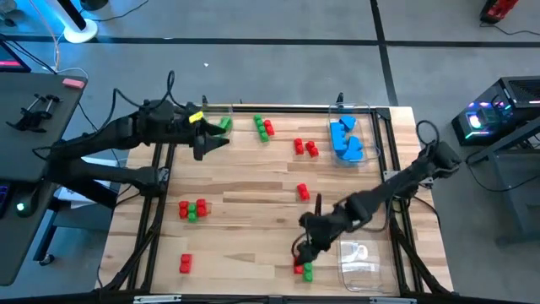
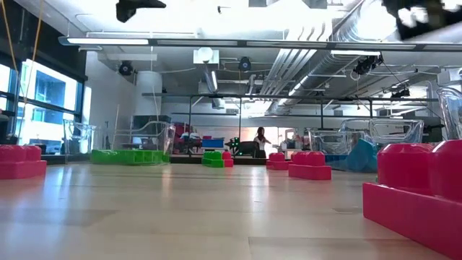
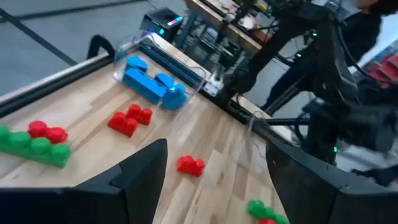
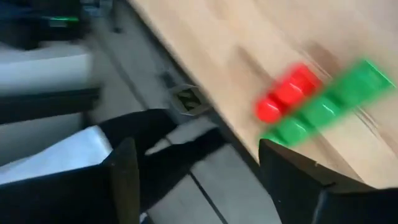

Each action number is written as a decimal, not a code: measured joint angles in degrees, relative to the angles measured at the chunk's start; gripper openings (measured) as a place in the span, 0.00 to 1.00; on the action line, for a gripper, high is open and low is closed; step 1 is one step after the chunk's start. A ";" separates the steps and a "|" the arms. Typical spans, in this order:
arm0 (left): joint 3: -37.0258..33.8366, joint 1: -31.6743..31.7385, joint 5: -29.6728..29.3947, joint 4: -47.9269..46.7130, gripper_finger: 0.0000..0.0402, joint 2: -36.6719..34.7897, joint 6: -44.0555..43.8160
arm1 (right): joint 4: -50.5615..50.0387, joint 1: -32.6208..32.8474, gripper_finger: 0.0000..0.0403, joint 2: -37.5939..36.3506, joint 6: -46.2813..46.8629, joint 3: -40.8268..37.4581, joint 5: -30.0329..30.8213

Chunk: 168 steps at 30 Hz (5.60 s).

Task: Sort blocks
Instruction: Put the green game piece into the top left transparent bin

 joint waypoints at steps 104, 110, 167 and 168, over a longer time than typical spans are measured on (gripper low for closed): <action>0.00 28.67 7.64 28.90 0.64 1.27 0.69 | -14.86 -49.57 0.00 38.36 -54.06 62.84 10.55; 0.00 28.47 7.69 29.55 0.64 1.27 -0.04 | -2.81 -49.05 0.00 43.43 -47.77 62.58 7.44; 0.00 27.64 13.85 22.10 0.64 8.87 12.13 | -55.46 -28.27 0.52 7.94 -35.53 28.18 -0.76; 0.00 27.60 14.75 22.20 0.64 9.56 11.92 | -54.05 -26.00 0.52 6.82 -30.09 26.06 -1.33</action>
